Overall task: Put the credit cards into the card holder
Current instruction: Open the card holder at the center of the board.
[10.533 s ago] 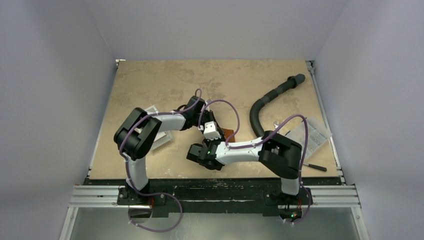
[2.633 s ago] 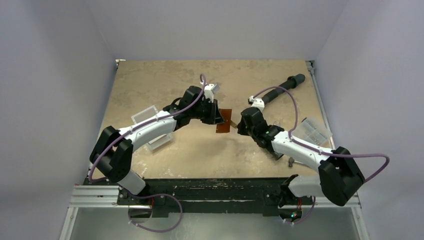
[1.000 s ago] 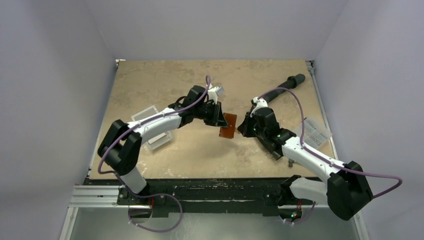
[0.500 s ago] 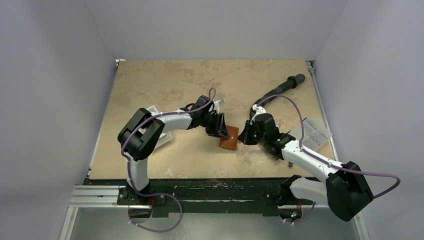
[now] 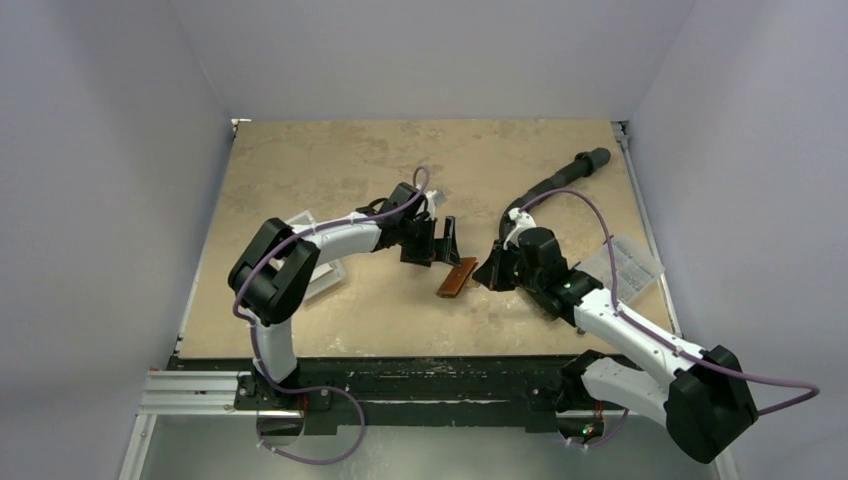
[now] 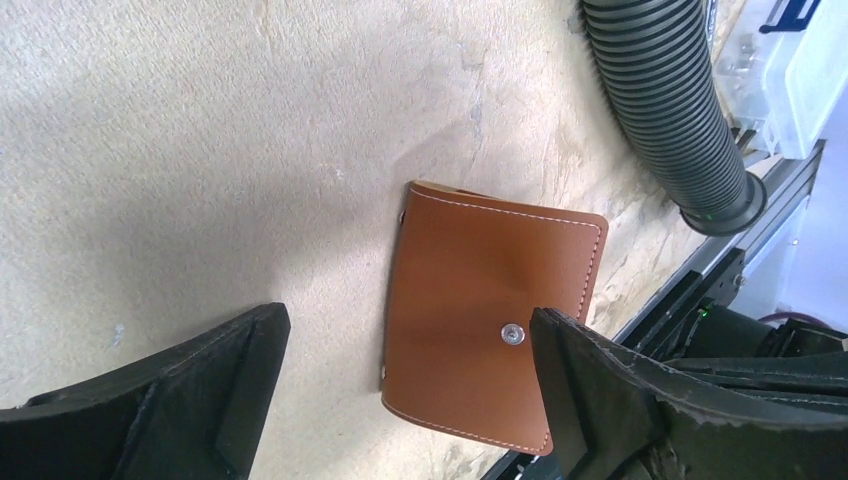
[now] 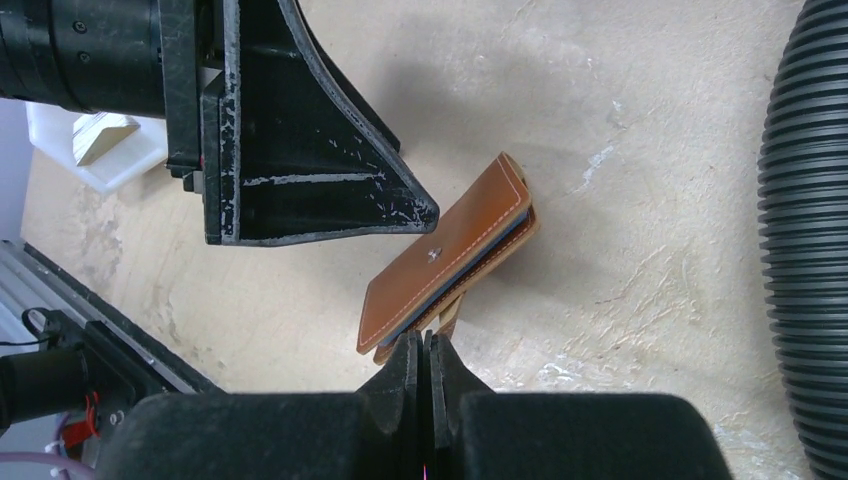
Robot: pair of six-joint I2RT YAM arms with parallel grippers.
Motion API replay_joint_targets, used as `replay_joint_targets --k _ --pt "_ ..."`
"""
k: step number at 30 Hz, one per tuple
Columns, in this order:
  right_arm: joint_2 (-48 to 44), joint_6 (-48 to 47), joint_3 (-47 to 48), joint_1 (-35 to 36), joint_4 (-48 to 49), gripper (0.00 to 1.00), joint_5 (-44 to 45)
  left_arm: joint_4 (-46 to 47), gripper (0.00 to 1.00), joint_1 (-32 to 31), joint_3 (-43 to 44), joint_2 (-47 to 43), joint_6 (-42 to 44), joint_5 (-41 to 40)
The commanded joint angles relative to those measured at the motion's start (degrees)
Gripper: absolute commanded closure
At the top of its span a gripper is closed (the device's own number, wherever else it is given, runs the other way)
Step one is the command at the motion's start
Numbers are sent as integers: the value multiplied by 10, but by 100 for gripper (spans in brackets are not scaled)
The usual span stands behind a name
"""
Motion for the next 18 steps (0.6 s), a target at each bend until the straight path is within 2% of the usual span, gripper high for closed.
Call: replay_joint_targets --k 1,4,7,12,18 --pt "1 4 32 2 -2 100 -13 -27 1 3 32 -32 37 3" --pt "7 0 37 2 -5 100 -11 -24 0 3 39 -35 51 38" --pt "9 -1 38 2 -7 100 -8 -31 0 -3 45 -39 75 40" --pt "8 -1 39 2 -6 100 -11 -89 0 -45 77 -26 120 -15" --pt "3 -4 38 3 -8 100 -11 -120 5 -68 95 -9 136 -64"
